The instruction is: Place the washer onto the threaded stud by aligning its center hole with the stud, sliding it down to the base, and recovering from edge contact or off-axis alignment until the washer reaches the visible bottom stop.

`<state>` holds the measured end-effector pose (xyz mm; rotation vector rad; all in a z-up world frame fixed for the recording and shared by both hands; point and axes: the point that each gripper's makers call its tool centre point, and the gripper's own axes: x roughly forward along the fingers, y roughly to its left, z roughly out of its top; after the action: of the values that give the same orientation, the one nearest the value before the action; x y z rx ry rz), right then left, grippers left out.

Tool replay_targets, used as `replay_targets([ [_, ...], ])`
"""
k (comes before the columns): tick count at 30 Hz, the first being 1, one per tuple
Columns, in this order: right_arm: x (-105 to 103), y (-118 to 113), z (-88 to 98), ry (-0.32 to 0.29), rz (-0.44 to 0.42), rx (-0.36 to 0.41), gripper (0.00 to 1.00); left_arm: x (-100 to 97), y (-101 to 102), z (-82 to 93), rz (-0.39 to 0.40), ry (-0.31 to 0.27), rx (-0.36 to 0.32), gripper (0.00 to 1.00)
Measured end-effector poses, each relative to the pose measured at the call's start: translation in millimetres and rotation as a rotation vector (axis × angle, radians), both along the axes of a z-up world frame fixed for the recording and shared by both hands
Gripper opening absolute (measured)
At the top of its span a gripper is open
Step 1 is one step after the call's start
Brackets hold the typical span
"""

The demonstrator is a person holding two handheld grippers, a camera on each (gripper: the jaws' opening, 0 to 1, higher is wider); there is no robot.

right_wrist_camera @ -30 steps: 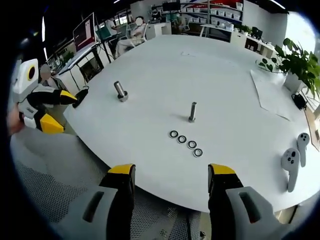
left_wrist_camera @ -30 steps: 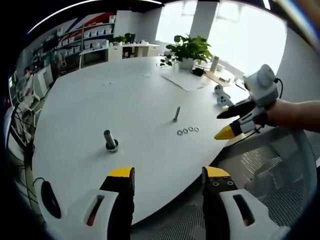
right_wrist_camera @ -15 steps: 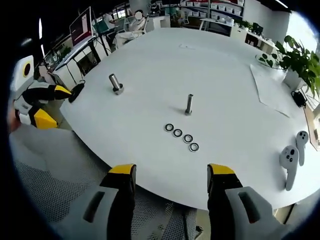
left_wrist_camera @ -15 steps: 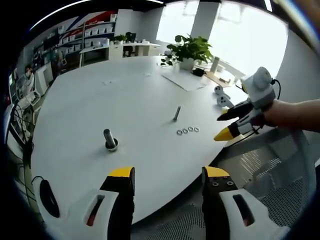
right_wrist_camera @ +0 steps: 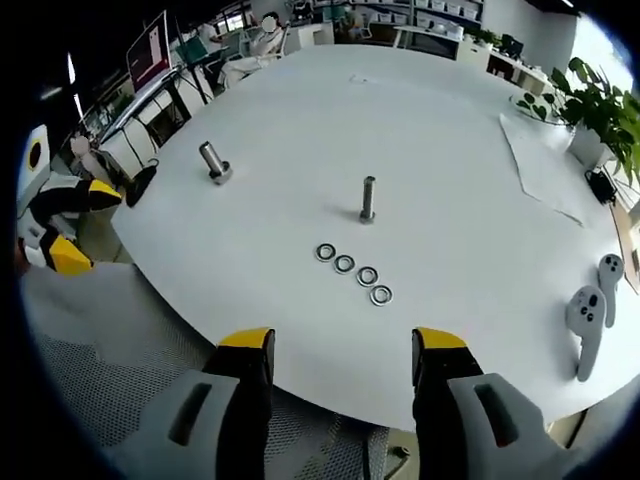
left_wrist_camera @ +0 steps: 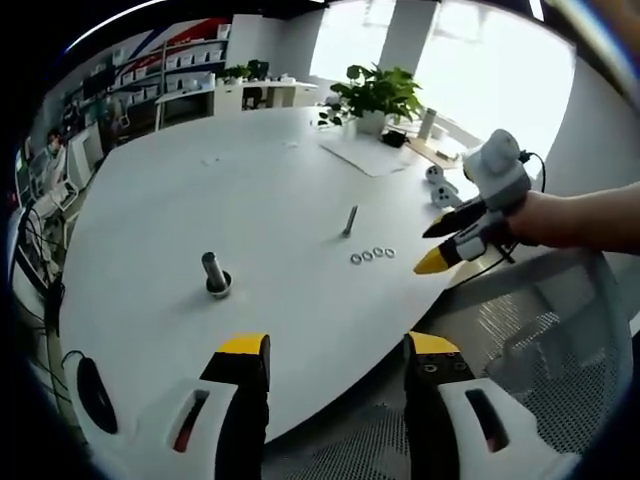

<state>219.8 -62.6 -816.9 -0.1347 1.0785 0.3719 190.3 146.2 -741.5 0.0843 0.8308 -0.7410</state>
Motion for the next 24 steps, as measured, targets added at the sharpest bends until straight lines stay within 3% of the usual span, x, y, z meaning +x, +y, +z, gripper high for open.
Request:
replay_targets([
  [16,24,-4,-9.5,0.030,0.040,-0.046,0.55,4.0,2,4.6,0.016,-0.015,-0.014,0.53],
  [24,24,-2,-19.3,0.055,0.125,-0.092,0.52,5.2,2,6.2,0.018,-0.023,-0.013,0.52],
])
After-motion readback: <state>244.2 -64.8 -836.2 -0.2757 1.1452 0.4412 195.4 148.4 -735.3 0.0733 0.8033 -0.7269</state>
